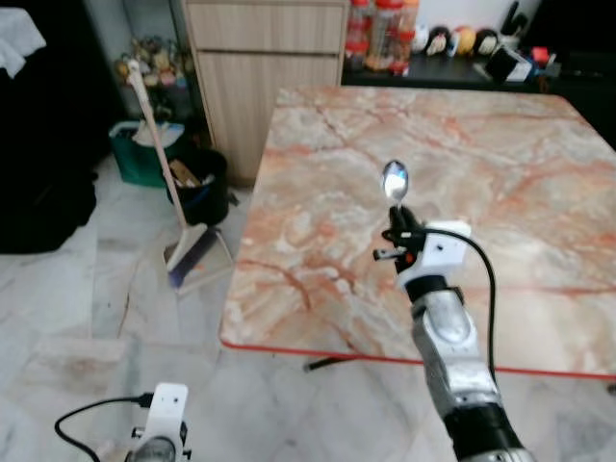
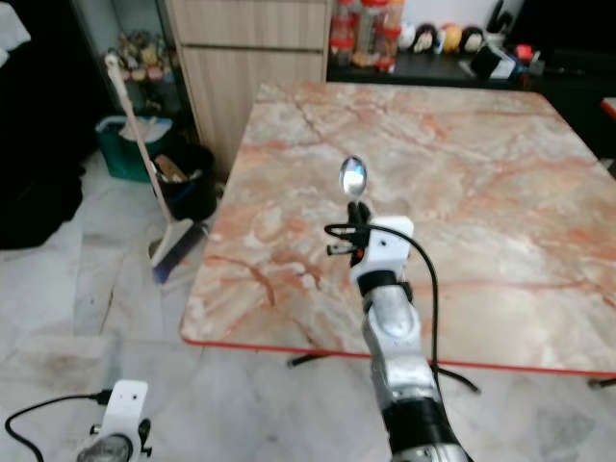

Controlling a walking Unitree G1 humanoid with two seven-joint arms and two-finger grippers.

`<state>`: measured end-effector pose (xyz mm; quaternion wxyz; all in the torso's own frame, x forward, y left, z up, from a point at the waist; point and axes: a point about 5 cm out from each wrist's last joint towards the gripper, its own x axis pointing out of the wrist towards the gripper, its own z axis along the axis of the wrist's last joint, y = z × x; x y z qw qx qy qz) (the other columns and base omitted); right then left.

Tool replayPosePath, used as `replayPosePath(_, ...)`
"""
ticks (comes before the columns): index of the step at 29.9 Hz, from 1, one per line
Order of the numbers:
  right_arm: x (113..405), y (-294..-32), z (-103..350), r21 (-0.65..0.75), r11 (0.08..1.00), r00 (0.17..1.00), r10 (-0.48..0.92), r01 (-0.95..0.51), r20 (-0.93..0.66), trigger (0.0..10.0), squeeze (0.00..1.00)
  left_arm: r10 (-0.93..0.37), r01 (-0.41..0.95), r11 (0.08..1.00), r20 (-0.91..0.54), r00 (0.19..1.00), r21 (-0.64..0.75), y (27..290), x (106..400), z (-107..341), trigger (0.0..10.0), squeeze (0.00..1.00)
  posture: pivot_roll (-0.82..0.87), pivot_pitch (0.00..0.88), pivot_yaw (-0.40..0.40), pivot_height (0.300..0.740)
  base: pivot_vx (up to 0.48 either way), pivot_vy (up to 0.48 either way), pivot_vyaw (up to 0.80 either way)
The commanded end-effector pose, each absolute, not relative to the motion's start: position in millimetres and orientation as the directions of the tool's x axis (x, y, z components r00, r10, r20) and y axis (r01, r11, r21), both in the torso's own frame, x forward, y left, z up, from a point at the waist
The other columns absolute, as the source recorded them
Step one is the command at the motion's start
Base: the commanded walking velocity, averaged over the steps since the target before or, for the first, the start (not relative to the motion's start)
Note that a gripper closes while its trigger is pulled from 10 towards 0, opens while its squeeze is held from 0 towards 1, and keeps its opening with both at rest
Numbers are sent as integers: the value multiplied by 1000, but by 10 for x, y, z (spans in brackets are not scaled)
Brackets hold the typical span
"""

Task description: Setting the table

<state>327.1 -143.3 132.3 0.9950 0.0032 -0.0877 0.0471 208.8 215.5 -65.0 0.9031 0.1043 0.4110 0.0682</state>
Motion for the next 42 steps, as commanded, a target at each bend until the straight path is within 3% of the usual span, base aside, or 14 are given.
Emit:
replayPosePath(1,3297,-1343,1382,4,993,974,112,-115,199,10000,0,223,-42,966,-740,634,255,2199,2021,-680,10000,0,29,101,-42,740,0,-409,0)
replayPosePath(28,3255,-1289,1413,-21,993,963,121,-119,241,10000,0,217,-18,964,-739,637,267,2211,2021,-677,10000,0,27,78,-28,740,0,-408,0)
replayPosePath(42,3214,-1409,1420,-27,997,963,73,-68,258,10000,0,217,-23,965,-744,631,262,2216,2003,-686,10000,0,13,110,-27,740,0,-407,0)
